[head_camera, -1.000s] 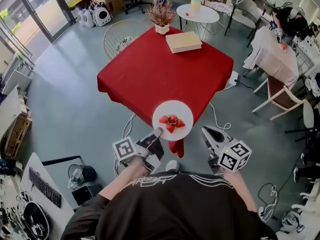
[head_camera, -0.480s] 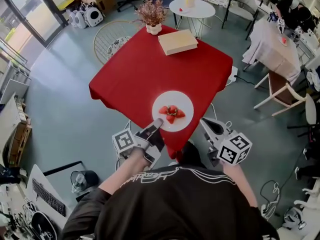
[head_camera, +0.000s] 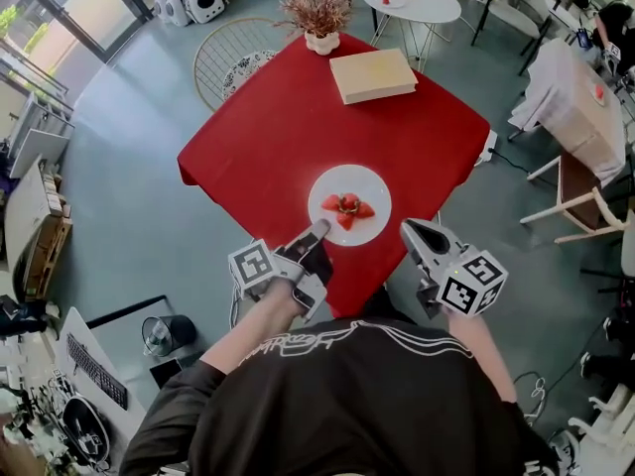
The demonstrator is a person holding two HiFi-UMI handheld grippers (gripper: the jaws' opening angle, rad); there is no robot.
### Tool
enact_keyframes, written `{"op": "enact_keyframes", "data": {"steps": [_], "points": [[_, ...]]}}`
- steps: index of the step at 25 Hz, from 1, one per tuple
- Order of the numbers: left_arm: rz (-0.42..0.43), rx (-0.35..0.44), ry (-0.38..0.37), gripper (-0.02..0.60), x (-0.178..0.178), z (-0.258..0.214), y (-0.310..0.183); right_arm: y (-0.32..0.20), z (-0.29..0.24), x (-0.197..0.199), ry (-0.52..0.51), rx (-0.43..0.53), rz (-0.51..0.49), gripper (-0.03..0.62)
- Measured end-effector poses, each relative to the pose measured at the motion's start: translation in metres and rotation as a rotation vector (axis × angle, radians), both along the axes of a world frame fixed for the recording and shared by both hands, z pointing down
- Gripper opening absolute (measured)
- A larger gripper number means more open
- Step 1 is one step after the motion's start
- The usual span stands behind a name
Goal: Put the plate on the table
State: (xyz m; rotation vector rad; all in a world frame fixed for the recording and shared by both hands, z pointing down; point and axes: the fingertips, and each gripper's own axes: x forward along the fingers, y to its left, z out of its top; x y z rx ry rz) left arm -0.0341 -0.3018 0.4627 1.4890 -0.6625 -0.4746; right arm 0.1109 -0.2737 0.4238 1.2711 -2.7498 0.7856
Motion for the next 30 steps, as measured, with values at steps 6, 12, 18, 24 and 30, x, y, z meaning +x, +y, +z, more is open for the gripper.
{"op": "enact_keyframes", "data": {"steps": [6,12,18,24,30], "points": [[-0.037,-0.048,-0.039,0.014,0.0,0.034,-0.032,-0.034,0.017,0.001,-0.002,-0.032,-0.039,0.008],[-0.072,-0.104,-0.085,0.014,-0.003,0.077,-0.053,-0.06,0.035,0.005,0.009,-0.055,-0.06,0.008],[-0.084,-0.141,-0.101,0.014,-0.002,0.099,-0.069,-0.078,0.046,0.005,0.023,-0.086,-0.076,0.008],[-0.098,-0.157,-0.125,0.015,-0.006,0.115,-0.083,-0.086,0.056,0.008,0.025,-0.114,-0.081,0.008],[-0.112,-0.175,-0.14,0.017,-0.012,0.128,-0.091,-0.094,0.06,0.014,0.018,-0.136,-0.072,0.008]]}}
